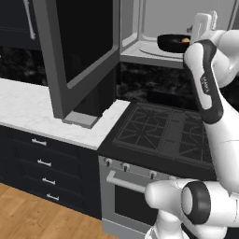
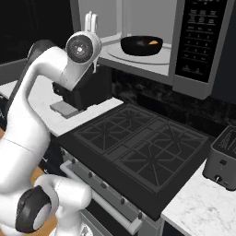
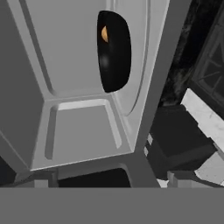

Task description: Pick the potato from the sink and place it in the bowl. Then pick the bowl and place it in the microwave. Then close the microwave door and press the start button.

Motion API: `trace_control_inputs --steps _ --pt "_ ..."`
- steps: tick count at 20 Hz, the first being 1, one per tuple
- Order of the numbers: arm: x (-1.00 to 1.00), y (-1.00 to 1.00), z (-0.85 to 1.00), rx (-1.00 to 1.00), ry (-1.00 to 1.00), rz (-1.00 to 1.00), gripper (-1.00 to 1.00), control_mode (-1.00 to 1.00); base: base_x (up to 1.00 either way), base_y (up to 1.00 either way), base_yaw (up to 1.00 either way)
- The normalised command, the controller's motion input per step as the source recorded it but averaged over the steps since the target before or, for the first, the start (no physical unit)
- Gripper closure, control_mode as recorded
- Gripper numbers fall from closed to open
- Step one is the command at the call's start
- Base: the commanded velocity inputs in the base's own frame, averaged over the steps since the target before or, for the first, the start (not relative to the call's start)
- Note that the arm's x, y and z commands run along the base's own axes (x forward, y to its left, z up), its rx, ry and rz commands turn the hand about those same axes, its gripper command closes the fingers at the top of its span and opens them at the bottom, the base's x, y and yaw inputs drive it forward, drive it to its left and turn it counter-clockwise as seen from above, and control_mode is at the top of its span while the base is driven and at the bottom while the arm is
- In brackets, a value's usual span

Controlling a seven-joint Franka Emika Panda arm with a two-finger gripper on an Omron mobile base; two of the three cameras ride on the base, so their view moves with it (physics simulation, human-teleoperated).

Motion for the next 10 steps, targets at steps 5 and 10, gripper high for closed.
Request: trace_control_inputs --steps 5,10 --pt "-1.0 0.28 0.12 0.0 -0.14 0.0 -1.0 -1.0 0.0 0.0 0.0" --pt "-1.0 0.55 0.06 -0.05 -0.11 -0.01 -1.0 -1.0 0.0 0.0 0.0"
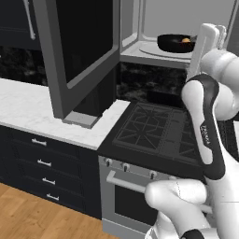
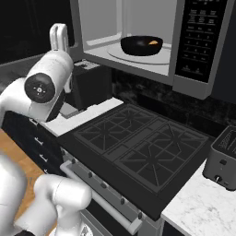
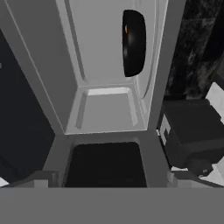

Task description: Pick the potato from the sink and place it in the bowl. Then pick the bowl and place it in the microwave. Then close the microwave door and press the start button.

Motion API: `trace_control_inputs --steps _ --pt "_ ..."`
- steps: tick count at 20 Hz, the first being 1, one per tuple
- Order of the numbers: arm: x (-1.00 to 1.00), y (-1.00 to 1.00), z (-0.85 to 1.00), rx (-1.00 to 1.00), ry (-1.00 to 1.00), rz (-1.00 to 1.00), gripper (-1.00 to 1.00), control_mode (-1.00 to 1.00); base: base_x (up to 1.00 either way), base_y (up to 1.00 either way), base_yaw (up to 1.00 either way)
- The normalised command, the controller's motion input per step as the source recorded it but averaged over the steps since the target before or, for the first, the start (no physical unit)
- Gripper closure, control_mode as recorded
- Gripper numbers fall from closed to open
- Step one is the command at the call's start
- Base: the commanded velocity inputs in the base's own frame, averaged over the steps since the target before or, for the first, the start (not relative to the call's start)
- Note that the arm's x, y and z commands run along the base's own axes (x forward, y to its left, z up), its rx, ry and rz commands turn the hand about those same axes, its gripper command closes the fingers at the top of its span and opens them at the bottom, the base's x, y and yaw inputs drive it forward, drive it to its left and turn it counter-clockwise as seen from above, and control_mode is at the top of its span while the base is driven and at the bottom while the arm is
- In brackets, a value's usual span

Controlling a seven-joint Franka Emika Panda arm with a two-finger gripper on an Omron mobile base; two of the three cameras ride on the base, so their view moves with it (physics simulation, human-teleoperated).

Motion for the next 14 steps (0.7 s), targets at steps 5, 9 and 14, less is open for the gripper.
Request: trace_control_inputs --steps 5,9,14 --pt "-1.0 0.82 0.0 -0.06 -0.03 -0.12 -1.0 -1.0 0.0 0.0 0.0" --pt "-0.97 0.94 0.0 -0.04 -0.01 -0.18 -1.0 -1.0 0.0 0.0 0.0" --pt "-0.84 0.86 0.0 0.0 0.0 -0.22 -1.0 -1.0 0.0 0.0 0.0"
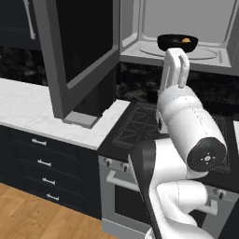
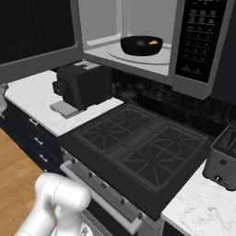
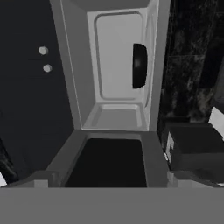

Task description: Pick the potato from the sink and place it in the bowl. Then pick the bowl and place it in the microwave. Then close the microwave door and press the start button.

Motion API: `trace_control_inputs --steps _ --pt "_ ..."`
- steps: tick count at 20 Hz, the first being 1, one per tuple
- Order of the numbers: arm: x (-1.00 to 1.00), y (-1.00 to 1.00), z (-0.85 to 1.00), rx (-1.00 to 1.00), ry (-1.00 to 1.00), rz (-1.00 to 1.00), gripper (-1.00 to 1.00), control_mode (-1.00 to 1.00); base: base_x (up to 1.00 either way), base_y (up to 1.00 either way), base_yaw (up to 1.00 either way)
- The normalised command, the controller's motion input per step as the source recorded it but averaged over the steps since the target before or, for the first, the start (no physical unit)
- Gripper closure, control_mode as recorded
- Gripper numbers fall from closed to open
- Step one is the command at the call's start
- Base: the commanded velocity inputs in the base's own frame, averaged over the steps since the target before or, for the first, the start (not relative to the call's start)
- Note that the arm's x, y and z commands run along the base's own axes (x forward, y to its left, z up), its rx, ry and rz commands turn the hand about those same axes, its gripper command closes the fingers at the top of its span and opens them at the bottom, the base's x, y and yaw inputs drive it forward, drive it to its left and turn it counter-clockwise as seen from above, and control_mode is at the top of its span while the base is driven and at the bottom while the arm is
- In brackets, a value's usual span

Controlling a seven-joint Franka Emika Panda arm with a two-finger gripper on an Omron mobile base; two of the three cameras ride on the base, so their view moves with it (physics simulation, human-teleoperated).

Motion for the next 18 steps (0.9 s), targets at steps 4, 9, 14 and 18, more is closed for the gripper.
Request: trace_control_inputs --steps 4,9,14,18 --pt "-0.82 0.72 0.0 0.0 0.0 -0.23 -1.0 -1.0 0.0 0.0 0.0" --pt "-0.26 0.8 -0.09 0.05 0.0 -0.11 -1.0 -1.0 0.0 0.0 0.0" --pt "0.12 0.75 -0.45 0.02 -0.01 0.0 -1.0 -1.0 0.0 0.0 0.0" --pt "0.11 0.77 -0.41 0.0 -0.06 0.0 -1.0 -1.0 0.0 0.0 0.0"
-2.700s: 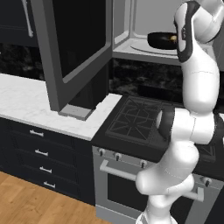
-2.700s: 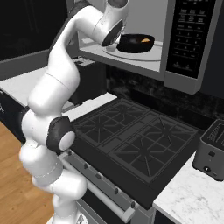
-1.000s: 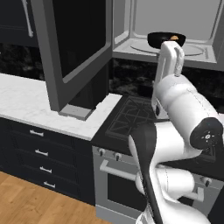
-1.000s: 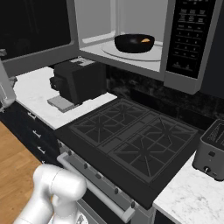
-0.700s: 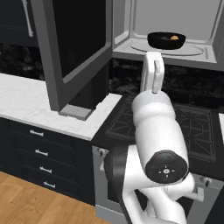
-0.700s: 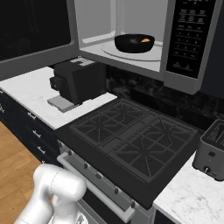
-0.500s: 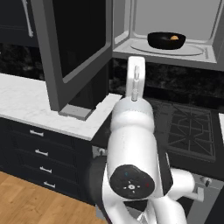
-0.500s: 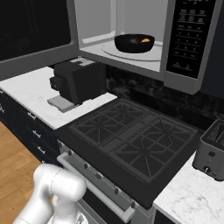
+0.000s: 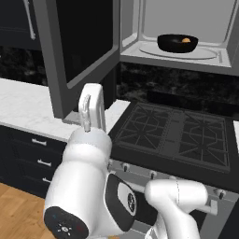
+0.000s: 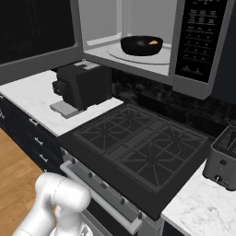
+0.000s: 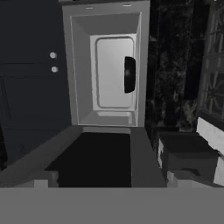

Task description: Pick the potato from the sink and place it in the bowl. Then pick the bowl and place it in the microwave. Then close the microwave door and press the start button.

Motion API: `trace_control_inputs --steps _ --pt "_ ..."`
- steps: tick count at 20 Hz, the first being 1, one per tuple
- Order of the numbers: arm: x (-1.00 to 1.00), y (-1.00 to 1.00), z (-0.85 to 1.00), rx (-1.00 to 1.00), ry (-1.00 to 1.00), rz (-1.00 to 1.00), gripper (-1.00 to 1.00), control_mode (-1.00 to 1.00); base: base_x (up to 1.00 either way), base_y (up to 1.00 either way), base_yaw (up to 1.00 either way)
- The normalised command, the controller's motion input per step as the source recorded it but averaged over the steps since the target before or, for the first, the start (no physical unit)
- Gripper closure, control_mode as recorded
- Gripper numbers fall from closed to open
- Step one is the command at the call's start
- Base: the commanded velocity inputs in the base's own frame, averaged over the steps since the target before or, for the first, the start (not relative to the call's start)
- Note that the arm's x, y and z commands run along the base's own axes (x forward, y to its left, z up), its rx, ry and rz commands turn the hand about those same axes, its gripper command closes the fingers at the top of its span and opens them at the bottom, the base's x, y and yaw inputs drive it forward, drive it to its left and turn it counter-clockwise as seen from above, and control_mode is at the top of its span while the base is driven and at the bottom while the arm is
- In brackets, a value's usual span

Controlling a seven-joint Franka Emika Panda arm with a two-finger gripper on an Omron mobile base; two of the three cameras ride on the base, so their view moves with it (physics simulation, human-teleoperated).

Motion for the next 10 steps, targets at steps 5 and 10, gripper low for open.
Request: trace_control_inputs --steps 5,10 --pt "0.2 0.71 -0.37 0.01 -0.03 0.0 -1.0 -1.0 0.0 0.0 0.0" --pt "0.58 0.58 -0.54 0.11 0.0 0.0 -1.0 -1.0 0.0 0.0 0.0"
